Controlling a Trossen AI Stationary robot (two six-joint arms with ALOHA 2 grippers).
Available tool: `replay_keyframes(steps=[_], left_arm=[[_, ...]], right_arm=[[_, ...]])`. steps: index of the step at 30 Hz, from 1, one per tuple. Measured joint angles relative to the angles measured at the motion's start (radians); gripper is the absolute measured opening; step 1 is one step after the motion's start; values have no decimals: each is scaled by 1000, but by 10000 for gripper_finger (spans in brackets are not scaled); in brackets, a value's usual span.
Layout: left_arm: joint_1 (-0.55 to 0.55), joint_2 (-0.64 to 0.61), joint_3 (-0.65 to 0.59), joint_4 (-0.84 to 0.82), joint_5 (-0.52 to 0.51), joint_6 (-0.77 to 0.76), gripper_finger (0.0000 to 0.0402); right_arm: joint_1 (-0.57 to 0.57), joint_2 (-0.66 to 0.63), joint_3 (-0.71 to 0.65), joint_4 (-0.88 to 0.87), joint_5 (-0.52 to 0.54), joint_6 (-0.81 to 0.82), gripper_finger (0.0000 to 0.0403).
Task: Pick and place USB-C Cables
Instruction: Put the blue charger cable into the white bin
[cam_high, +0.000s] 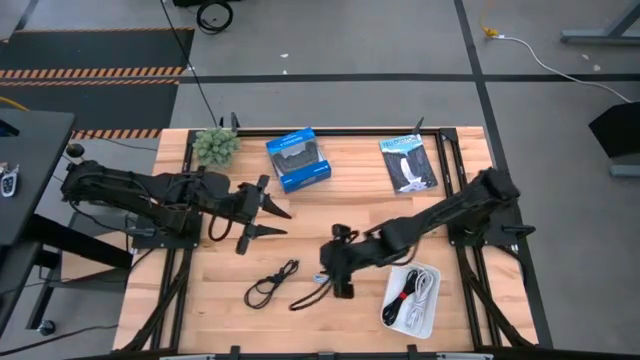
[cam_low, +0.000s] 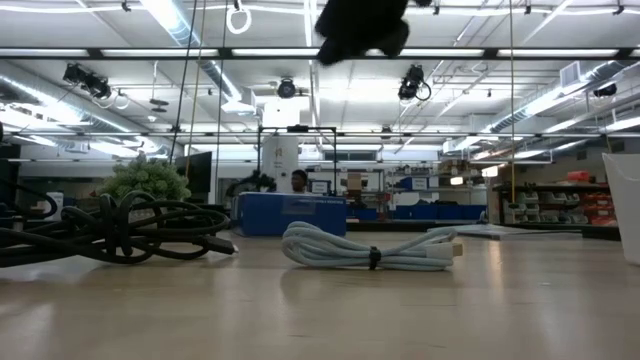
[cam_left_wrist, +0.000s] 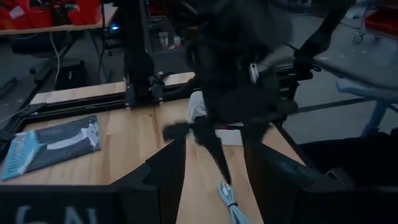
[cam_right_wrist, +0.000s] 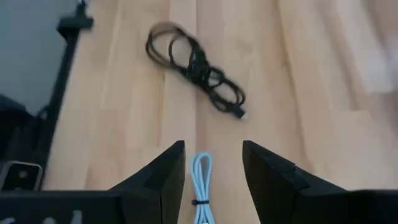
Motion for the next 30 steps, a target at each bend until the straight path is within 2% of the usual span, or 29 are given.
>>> replay_keyframes(steps=[9,23,27,30], left_arm=[[-1,-1,0,-22,-16,48,172],[-1,-29,0,-29,-19,70,172],[-1,-29,0,-36,-19,71,172],[-1,-29,0,-37,-19,71,172]], right_arm=[[-21,196,94,-34,-88,-6,166],[1,346,101,-206,-113,-25,165],[11,354,104,-226,-108,-25,149],[14,353,103,-228,-104,-25,118]])
